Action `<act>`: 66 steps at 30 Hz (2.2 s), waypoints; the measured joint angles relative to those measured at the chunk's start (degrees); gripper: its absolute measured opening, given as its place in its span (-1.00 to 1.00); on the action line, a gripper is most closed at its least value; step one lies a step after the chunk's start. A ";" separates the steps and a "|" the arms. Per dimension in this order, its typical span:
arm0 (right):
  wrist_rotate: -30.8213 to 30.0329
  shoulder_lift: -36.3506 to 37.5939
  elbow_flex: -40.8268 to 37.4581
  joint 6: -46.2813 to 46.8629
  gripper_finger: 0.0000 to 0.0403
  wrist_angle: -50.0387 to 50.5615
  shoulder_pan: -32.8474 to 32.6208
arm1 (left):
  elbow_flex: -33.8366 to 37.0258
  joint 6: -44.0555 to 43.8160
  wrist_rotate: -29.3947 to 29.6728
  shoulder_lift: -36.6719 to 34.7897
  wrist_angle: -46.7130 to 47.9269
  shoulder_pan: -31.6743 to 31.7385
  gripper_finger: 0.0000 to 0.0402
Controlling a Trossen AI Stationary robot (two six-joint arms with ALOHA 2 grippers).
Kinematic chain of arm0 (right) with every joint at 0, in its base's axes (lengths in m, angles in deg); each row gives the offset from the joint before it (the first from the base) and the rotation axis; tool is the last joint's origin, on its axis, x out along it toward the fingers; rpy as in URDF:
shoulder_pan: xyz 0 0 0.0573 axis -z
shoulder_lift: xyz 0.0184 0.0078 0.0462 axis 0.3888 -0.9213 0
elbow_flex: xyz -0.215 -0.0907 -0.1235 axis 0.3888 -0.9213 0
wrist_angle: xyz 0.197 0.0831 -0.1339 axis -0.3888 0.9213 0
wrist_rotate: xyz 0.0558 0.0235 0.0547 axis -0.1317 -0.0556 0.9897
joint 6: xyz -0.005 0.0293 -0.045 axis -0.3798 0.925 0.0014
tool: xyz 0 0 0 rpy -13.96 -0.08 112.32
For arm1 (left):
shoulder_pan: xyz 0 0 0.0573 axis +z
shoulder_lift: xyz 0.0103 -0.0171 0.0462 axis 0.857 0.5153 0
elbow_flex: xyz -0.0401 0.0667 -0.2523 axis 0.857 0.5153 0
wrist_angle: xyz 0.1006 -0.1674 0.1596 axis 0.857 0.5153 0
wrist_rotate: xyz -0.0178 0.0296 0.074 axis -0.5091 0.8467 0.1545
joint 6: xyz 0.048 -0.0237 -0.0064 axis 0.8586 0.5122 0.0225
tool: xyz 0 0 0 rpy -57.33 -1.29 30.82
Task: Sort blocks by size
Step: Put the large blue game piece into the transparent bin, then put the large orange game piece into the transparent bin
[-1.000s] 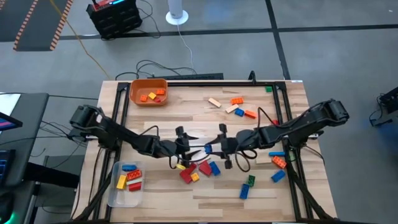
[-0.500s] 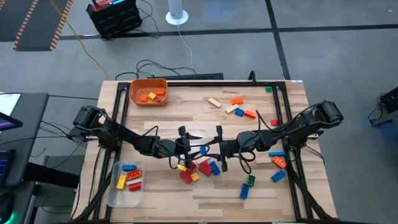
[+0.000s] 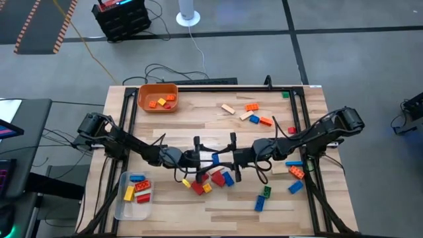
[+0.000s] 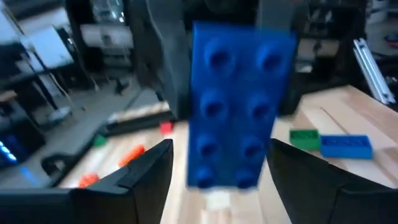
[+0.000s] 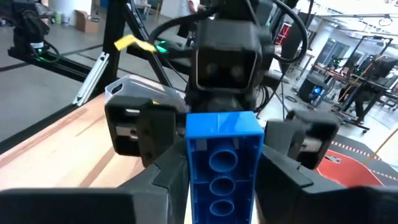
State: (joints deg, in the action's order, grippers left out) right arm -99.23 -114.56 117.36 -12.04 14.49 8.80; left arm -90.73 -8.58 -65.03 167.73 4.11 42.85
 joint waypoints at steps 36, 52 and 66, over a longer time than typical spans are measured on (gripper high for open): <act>-3.94 3.28 0.07 9.80 0.35 29.96 2.12 | -9.14 -97.77 -31.50 -29.21 98.82 -25.09 -0.23; -4.03 5.60 0.09 12.38 0.35 37.22 -1.16 | -5.34 -113.43 -41.47 -27.75 98.11 -30.23 -0.01; -17.13 8.21 0.09 23.39 0.34 61.24 -0.58 | -9.84 -75.65 -15.75 -28.49 97.23 -9.27 0.01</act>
State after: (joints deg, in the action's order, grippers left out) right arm -116.36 -106.35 117.45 11.35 75.73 8.22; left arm -100.57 -84.23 -80.78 139.24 101.34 33.58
